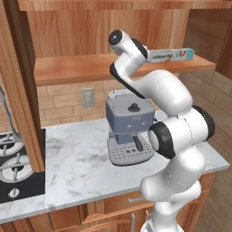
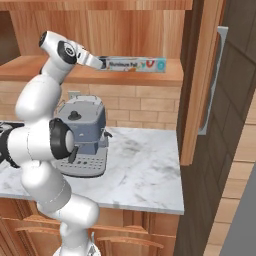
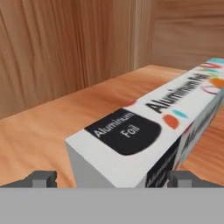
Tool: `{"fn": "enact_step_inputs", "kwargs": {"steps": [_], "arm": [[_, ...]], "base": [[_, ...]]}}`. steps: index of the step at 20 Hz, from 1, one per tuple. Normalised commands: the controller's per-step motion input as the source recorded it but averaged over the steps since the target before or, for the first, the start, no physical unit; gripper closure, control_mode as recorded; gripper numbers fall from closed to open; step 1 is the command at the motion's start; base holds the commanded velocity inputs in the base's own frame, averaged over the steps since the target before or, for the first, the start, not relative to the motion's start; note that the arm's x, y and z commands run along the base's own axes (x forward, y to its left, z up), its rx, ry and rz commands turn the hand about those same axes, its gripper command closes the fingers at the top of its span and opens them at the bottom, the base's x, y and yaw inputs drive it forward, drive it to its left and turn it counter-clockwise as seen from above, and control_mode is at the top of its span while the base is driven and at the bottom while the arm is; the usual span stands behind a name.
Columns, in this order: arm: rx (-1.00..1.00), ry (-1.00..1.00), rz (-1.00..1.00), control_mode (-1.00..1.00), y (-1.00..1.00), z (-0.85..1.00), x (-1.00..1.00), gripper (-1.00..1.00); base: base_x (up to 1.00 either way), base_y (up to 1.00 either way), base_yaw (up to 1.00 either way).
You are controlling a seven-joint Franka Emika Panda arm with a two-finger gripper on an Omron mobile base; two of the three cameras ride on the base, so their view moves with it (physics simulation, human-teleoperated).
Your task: Retrieve the tupperware and aluminum foil from the cabinet and place them on the dining counter near the plate with fish and lemon to prepare for storing leftovers.
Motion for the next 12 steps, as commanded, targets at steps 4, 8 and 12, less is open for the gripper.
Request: {"fn": "enact_step_inputs", "kwargs": {"steps": [4,8,12], "arm": [[0.0,0.0,-0.16,-1.0,0.0,-0.27,0.0,-1.0],[0.0,0.0,-0.18,-1.0,0.0,-0.25,0.0,-1.0],[0.0,0.0,-0.16,-1.0,-0.05,-0.27,0.0,-1.0]], "base": [[0.0,0.0,0.0],[0.0,0.0,0.0],[0.0,0.0,0.0]]}}
